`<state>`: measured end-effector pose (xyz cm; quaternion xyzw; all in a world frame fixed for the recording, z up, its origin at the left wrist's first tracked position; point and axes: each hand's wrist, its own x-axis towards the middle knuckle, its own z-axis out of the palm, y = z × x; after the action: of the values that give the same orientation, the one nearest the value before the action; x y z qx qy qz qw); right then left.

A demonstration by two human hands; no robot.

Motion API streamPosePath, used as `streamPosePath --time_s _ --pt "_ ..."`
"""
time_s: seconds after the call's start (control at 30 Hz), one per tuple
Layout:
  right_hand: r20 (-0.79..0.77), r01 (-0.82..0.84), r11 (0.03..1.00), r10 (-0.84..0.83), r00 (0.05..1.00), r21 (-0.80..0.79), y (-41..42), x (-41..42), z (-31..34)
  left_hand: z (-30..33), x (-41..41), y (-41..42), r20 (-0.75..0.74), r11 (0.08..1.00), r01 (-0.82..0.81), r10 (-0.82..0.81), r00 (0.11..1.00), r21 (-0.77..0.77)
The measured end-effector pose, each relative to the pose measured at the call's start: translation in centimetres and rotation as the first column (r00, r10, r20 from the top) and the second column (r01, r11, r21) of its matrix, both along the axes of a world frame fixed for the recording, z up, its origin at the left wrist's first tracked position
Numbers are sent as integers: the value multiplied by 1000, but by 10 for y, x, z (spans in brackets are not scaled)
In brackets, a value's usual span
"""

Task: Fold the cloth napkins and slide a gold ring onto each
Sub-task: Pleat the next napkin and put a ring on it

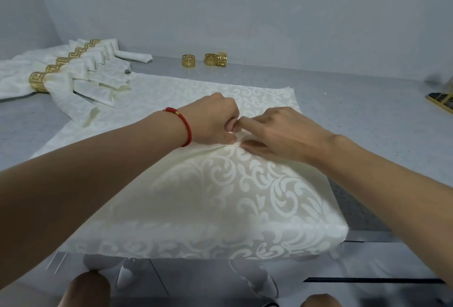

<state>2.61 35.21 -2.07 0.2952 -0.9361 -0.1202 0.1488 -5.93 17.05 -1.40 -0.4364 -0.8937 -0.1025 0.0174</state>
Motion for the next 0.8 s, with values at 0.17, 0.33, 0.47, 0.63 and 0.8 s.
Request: streamPosePath --time_s 0.17,0.33,0.47,0.63,0.8 --pt "34 -17 991 22 999 -133 7 -8 -12 -2 0 -3 64 995 8 -14 998 97" --pt "113 36 956 -3 994 -291 5 -21 -6 2 -1 -2 86 998 -10 4 996 65" --pt "242 134 887 -26 970 -441 7 -28 0 6 4 7 42 1000 -15 14 999 13" --pt "468 315 764 -19 884 -564 12 -24 14 9 1 13 89 998 -52 48 995 42" --pt "529 447 570 -24 848 -690 29 -39 27 3 -2 11 175 990 -61 37 984 129"
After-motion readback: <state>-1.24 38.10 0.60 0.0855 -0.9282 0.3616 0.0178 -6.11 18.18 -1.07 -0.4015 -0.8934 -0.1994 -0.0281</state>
